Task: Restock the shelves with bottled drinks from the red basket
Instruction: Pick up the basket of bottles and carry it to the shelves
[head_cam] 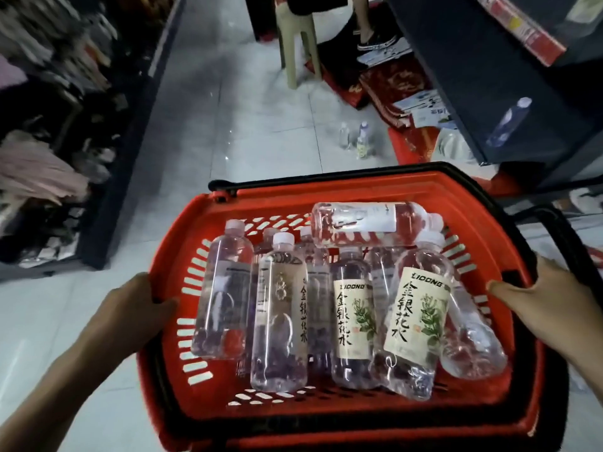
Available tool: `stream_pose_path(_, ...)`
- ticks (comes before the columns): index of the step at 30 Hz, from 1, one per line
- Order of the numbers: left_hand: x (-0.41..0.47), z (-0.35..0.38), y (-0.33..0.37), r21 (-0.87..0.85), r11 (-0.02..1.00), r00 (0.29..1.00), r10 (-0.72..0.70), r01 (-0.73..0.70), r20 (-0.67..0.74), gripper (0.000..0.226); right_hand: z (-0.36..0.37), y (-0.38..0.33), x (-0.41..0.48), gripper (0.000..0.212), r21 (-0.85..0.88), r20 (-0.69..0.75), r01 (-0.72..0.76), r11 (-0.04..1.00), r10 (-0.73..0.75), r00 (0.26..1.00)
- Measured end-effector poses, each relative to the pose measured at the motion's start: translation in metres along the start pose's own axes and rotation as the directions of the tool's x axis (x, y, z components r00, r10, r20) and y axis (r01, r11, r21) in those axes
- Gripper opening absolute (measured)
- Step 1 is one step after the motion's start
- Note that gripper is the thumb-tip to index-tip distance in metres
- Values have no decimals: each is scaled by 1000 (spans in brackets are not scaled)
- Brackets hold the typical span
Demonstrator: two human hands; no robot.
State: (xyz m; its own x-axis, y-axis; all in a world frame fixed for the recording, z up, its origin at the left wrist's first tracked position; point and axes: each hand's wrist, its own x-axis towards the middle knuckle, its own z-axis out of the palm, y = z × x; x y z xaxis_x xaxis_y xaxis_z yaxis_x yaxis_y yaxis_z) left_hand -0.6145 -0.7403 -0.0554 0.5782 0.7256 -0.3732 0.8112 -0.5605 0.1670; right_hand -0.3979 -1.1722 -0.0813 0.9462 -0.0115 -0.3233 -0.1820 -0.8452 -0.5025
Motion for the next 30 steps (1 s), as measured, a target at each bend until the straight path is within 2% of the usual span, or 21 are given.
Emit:
stream_pose_path(5,116,-22,30,85,993,996,80,-84,43,30,31,-53,48,24,36,-24,-61,997,62,998)
stream_pose_path(11,263,-63,70,170,983,997,64,-70,40,34,68,-144,164,21,80,42,-92,993,89,995)
stream_pose_path(16,361,-96,99,191,981,997,11,-26,78,38,63,-223,250,18,51,53,-102,993,99,994)
stream_pose_path(19,414,-120,143,164,985,998,55,-61,37,38,59,-248,289,19,54,17,-154,987,153,988)
stream_pose_path(24,510,-147,200,205,964,984,156,-171,87,45,65,-287,350,23,59,-11,-225,972,226,974)
stream_pose_path(30,652,-154,263,166,948,957,249,-273,151,41,77,-361,432,22,79,-98,-281,956,288,953)
